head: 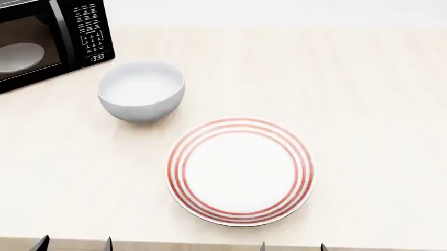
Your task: Open the microwave.
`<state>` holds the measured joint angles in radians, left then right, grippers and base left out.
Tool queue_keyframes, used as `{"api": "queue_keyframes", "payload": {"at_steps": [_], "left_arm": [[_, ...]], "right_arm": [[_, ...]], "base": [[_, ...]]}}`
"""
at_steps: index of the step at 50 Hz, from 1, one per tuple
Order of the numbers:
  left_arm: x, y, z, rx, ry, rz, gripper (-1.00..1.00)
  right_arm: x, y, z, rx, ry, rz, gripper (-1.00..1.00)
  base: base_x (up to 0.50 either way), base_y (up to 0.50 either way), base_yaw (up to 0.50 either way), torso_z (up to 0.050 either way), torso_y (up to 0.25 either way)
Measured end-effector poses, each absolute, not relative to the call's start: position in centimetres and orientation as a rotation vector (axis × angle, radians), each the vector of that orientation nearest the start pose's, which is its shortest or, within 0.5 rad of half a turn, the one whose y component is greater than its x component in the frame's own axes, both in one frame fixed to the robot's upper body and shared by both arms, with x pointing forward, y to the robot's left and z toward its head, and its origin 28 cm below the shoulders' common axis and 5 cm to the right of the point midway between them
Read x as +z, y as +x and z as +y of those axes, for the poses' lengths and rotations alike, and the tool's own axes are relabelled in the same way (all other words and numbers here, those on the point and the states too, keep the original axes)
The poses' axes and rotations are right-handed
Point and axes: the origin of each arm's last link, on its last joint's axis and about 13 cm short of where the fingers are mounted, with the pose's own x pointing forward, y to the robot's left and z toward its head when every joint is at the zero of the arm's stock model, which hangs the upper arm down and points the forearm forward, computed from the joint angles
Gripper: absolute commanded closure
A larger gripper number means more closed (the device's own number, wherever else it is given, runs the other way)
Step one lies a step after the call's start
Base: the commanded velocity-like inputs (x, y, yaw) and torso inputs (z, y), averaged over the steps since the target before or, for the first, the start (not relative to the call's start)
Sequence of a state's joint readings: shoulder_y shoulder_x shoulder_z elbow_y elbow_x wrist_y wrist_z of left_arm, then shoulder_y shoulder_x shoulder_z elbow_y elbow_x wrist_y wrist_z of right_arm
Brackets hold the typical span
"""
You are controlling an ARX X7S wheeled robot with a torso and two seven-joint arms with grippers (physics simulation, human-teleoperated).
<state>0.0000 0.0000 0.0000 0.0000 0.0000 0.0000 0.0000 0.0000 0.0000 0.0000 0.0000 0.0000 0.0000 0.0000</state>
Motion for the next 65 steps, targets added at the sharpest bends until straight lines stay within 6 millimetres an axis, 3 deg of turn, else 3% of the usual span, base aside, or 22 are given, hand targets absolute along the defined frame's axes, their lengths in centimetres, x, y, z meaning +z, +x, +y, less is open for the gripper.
{"api": "queue_keyframes", "payload": {"at_steps": [21,27,40,49,57,65], "left_arm": [[1.4,20.9,20.5,-0.004,0.013,0.001,-1.0],[2.2,21.0,20.6,-0.002,0.029,-0.004,-1.0],[7.4,22.0,20.0,-0.037,0.097,-0.051,-1.0],[12.7,22.8,18.9,-0.085,0.14,-0.099,-1.0],[17.6,23.5,19.2,-0.072,0.155,-0.134,-1.0],[20.2,24.1,20.3,-0.014,0.147,-0.137,-1.0]], "right_arm": [[1.2,21.0,-9.6,0.0,-0.013,0.007,-1.0],[1.2,21.0,-9.6,-0.001,-0.014,0.009,-1.0],[1.3,20.9,-9.6,-0.003,-0.019,0.014,-1.0],[2.5,20.9,-9.6,-0.007,-0.04,-0.001,-1.0],[5.0,21.2,-9.4,0.0,-0.062,-0.021,-1.0],[9.0,21.7,-9.1,0.011,-0.074,-0.062,-1.0]], "base": [[0.0,0.0,0.0,0.0,0.0],[0.0,0.0,0.0,0.0,0.0],[0.0,0.0,0.0,0.0,0.0],[0.0,0.0,0.0,0.0,0.0],[0.0,0.0,0.0,0.0,0.0],[0.0,0.0,0.0,0.0,0.0]]}}
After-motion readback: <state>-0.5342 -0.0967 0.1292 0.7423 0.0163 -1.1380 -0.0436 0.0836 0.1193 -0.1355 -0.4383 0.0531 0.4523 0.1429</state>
